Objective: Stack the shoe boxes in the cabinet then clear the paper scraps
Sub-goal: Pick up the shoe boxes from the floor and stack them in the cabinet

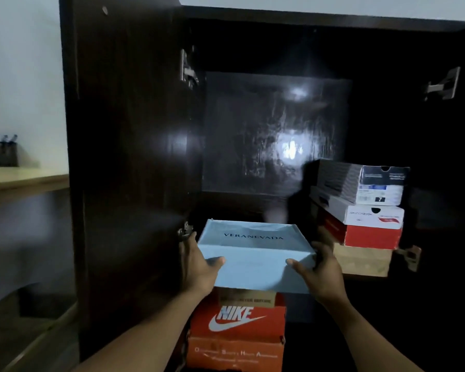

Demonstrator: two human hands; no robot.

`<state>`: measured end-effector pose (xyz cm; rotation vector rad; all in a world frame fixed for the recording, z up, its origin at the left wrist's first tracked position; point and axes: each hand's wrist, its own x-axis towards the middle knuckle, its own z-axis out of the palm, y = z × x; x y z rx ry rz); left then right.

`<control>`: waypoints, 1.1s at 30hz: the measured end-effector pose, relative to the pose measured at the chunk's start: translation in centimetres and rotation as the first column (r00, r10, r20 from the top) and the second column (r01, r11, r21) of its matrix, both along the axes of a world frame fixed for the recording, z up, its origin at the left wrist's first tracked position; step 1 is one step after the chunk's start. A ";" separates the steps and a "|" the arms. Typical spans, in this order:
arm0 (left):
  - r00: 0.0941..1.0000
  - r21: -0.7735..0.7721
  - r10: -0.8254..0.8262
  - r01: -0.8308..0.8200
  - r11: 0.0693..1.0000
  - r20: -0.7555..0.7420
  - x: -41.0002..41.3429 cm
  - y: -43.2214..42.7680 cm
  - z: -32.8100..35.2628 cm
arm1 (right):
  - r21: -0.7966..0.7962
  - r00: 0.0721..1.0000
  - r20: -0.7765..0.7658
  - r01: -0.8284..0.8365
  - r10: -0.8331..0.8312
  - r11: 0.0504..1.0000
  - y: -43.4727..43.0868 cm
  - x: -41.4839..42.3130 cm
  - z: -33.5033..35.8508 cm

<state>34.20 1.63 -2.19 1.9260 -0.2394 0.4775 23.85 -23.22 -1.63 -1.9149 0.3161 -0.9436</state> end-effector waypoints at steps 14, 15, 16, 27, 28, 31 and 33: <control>0.996 0.323 -0.040 0.065 0.944 -0.085 6.7 -5.2 -0.9 | -0.245 0.979 -0.198 -0.012 -0.038 0.969 -0.9 11.2 -2.2; 0.995 0.341 -0.030 0.063 0.938 -0.100 7.6 -5.4 -0.6 | -0.247 0.974 -0.224 -0.025 -0.032 0.969 -1.0 11.9 -1.9; 0.992 0.354 -0.027 0.068 0.933 -0.121 8.5 -5.3 -0.4 | -0.255 0.965 -0.262 -0.039 -0.030 0.966 -1.2 12.7 -1.6; 0.970 0.401 -0.126 0.202 0.893 -0.208 9.9 -3.8 1.2 | -0.114 0.923 -0.345 -0.221 0.170 0.969 -3.1 13.8 -0.6; 0.971 0.408 -0.129 0.202 0.890 -0.199 9.2 -3.8 1.4 | -0.123 0.928 -0.331 -0.221 0.170 0.967 -2.7 12.9 -0.3; 0.971 0.405 -0.165 0.222 0.887 -0.171 6.2 -3.6 2.1 | -0.136 0.927 -0.357 -0.178 0.119 0.975 -0.8 8.6 1.2; 0.962 0.387 -0.206 0.261 0.884 -0.177 3.3 -3.4 2.6 | -0.138 0.928 -0.367 -0.123 0.064 0.983 -0.6 5.7 1.6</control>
